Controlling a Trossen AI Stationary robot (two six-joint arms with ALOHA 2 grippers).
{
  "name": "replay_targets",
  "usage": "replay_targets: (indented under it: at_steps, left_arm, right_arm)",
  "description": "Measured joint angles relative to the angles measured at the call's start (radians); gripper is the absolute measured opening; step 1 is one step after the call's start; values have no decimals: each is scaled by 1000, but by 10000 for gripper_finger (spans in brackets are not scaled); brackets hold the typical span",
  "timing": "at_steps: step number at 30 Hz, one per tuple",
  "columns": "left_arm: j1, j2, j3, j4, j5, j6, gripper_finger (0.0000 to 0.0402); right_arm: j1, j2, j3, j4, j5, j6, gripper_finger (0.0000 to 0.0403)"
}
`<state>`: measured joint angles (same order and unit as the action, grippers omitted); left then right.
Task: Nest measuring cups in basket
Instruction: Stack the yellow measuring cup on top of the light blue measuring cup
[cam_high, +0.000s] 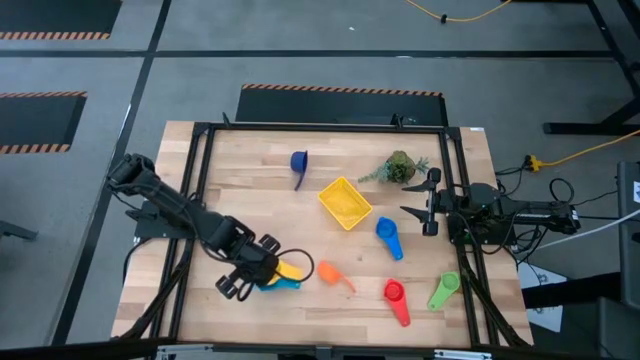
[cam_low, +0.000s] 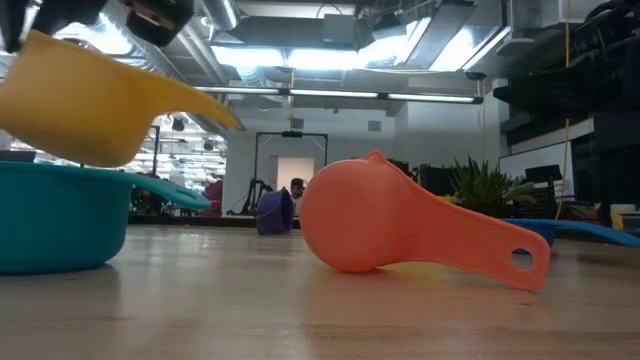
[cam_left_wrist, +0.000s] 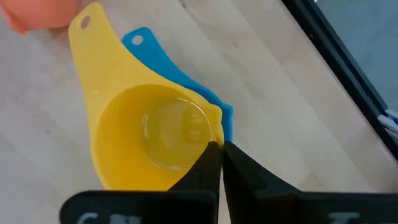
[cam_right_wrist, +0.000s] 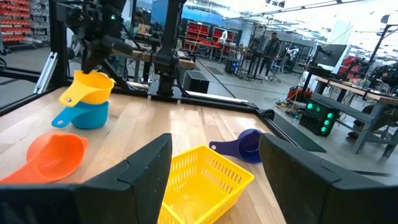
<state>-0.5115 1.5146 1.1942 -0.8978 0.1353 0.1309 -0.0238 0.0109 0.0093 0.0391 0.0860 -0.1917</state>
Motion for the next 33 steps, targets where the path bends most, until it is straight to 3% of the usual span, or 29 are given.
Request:
replay_targets:
  at_steps: [11, 16, 33]
  left_arm:
    - [-33, 0, 0, 0, -54, 0, 11]
    - [-32, 1, 0, 0, -53, -98, 14]
    - [-32, 1, 0, 2, -66, -161, 66]
  right_arm:
    - [0, 0, 0, 1, 0, 0, 248]
    - [0, 0, 0, 0, 0, 0, 248]
    - [0, 0, 0, 1, 0, 0, 248]
